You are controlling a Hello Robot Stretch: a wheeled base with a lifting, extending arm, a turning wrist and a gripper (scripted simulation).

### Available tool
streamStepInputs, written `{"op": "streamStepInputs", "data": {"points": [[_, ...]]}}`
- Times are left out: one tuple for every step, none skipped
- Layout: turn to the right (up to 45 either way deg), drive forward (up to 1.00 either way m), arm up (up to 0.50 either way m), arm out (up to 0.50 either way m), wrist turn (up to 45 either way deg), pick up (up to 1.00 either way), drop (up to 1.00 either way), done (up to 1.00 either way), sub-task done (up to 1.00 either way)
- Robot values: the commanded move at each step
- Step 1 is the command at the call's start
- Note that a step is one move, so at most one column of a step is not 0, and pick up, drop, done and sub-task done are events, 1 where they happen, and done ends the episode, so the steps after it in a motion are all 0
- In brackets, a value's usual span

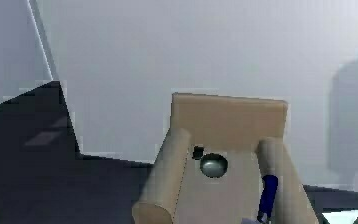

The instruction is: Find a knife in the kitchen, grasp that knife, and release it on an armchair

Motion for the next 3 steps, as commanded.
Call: {"op": "streamStepInputs", "data": {"points": [[-33.0, 0.0, 0.0, 0.0, 0.0, 0.0, 0.0, 0.0, 0.0], [0.0, 0.6, 0.0, 0.0, 0.0, 0.0, 0.0, 0.0, 0.0], [0.0, 0.3, 0.0, 0.0, 0.0, 0.0, 0.0, 0.0, 0.0]]}}
